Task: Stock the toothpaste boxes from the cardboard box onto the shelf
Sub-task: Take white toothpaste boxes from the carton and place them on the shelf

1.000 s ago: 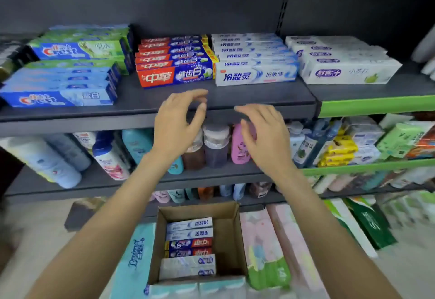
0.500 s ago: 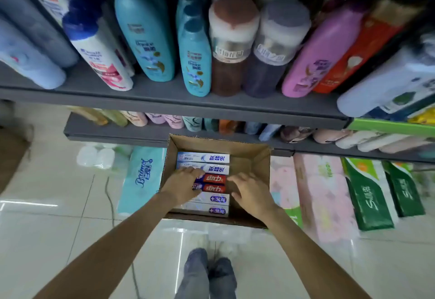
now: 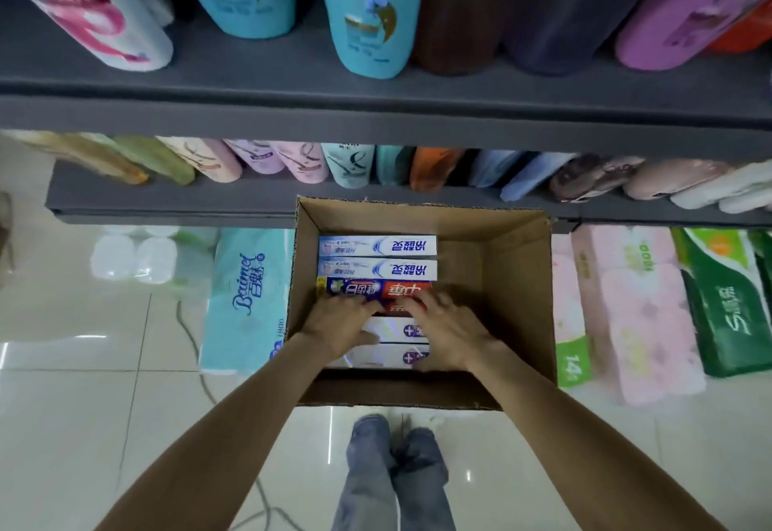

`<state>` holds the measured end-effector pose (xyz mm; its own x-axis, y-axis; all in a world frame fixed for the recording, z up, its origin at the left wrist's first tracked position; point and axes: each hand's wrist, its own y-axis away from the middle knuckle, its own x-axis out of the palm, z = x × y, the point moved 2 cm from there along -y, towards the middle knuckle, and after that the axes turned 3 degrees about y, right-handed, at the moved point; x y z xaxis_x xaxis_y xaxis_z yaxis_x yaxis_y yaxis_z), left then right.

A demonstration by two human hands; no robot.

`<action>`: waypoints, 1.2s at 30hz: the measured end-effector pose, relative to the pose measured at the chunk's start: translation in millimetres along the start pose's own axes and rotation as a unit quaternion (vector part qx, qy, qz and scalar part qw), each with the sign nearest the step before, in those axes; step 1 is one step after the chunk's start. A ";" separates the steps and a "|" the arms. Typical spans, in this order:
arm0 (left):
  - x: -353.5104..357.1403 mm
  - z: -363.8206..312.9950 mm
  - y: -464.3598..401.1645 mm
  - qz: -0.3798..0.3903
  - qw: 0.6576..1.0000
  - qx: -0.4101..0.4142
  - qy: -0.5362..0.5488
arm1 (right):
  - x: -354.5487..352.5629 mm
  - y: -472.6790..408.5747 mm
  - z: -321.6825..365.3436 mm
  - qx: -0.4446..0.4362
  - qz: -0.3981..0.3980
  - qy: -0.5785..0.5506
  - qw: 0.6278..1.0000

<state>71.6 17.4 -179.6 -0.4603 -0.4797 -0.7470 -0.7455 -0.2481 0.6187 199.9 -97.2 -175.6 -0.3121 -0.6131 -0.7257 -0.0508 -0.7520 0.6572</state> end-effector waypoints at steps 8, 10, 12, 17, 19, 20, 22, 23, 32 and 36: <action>-3.7 -7.3 -2.4 0.010 1.000 -0.001 -0.004 | 4.7 12.3 3.5 0.072 -0.047 -0.098 0.992; -5.8 -5.1 -4.4 0.010 0.999 -0.006 0.030 | 6.2 13.8 4.1 0.109 -0.054 -0.163 0.979; -8.9 -4.0 -3.6 0.004 0.999 -0.006 0.042 | 6.7 15.6 4.5 0.132 -0.057 -0.224 0.964; -18.2 -4.3 3.1 -0.086 0.994 -0.022 0.061 | -10.2 30.3 -15.2 0.144 -0.114 -0.287 0.940; -25.7 -3.1 4.9 -0.162 0.980 -0.051 0.105 | -22.2 37.4 -23.4 0.127 -0.145 -0.342 0.920; -29.6 -2.9 5.5 -0.197 0.969 -0.072 0.128 | -27.6 38.6 -25.5 0.128 -0.164 -0.363 0.908; -35.1 -4.0 5.9 -0.226 0.955 -0.090 0.170 | -32.0 35.7 -28.0 0.165 -0.217 -0.414 0.869; -35.5 -5.4 6.3 -0.214 0.956 -0.089 0.181 | -31.9 32.2 -28.2 0.197 -0.237 -0.447 0.840; -37.3 -8.2 23.0 -0.244 0.962 -0.074 0.095 | -31.9 25.4 -0.2 0.177 -0.101 -0.392 0.897; -45.4 -16.0 28.9 -0.181 0.978 -0.095 0.045 | -19.5 24.4 2.6 0.196 -0.030 -0.369 0.908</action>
<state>78.7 18.5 -123.9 -0.1327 -0.4010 -0.9064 -0.7450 -0.5629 0.3581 202.2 -102.9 -144.8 -0.8413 -0.1356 -0.5233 -0.3768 -0.5470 0.7475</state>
